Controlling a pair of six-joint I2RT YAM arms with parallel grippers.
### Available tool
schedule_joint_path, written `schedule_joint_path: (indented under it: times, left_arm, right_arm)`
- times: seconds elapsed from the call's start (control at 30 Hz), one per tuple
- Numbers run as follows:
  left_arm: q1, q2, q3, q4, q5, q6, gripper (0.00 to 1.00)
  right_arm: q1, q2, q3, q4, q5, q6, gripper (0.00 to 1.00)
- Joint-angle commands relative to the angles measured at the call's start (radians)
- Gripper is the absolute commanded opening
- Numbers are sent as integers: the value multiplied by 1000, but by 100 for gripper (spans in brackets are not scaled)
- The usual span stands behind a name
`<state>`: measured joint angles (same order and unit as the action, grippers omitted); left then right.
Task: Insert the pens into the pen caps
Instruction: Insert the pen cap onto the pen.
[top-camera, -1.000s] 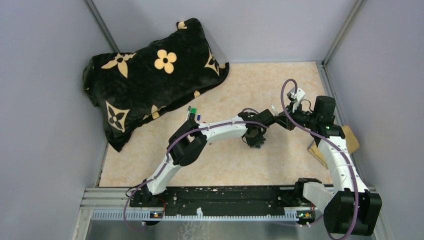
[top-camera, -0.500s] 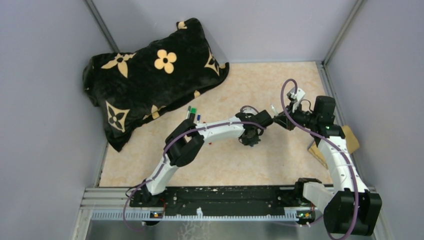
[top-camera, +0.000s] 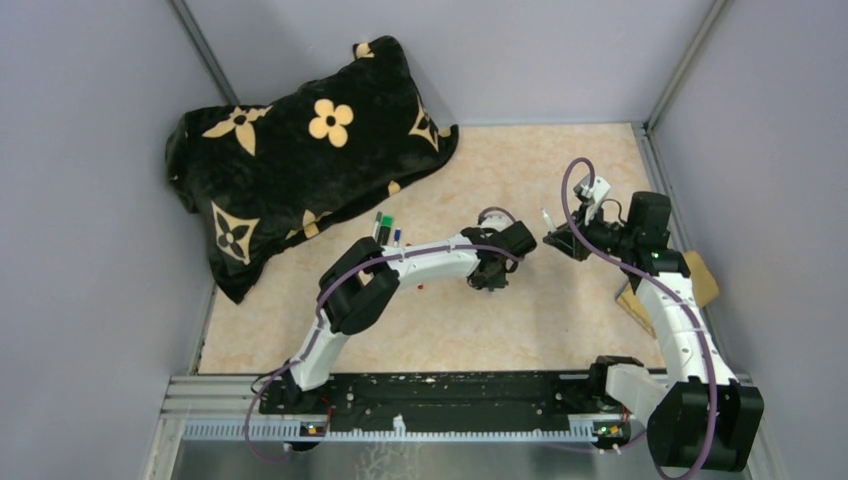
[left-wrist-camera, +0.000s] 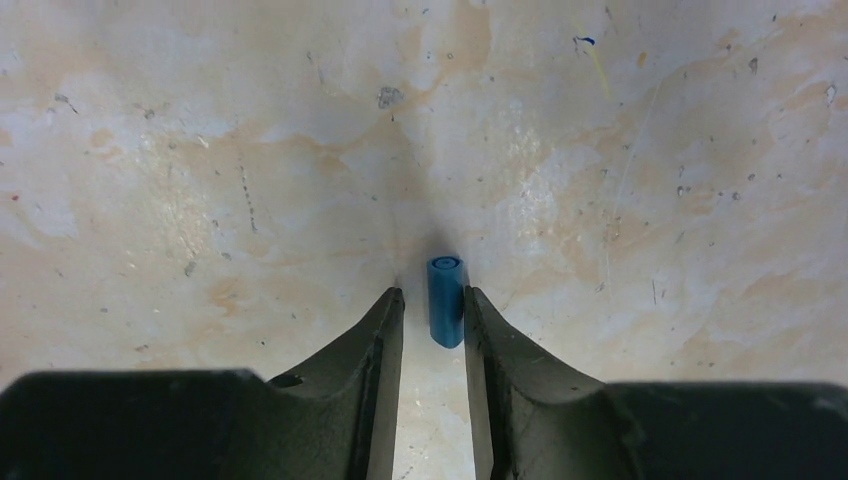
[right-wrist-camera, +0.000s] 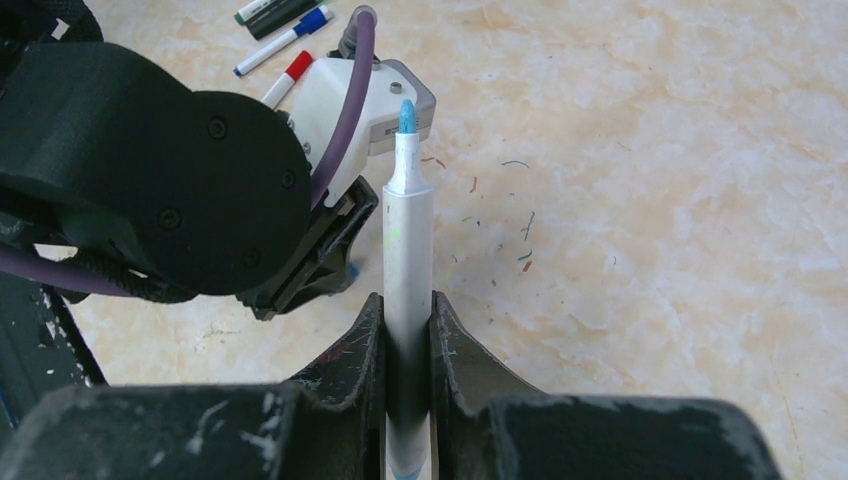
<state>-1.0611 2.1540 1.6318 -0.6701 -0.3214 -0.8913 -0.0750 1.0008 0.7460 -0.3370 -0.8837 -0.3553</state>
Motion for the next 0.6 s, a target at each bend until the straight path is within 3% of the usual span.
schedule_joint_path:
  times: [0.0,0.23,0.57]
  left_arm:
    - [38,35,-29,-58,-15,50,36]
    - [44,76,-8,-81,-3,82,36]
    - [44,91,-25,-83,52,89,17]
  right_arm:
    - [-5,-31,-13,39,-18,2,0]
    - [-5,-32,-14,41,-18,1,0]
    - [-5,-34,-14,41,-18,0,0]
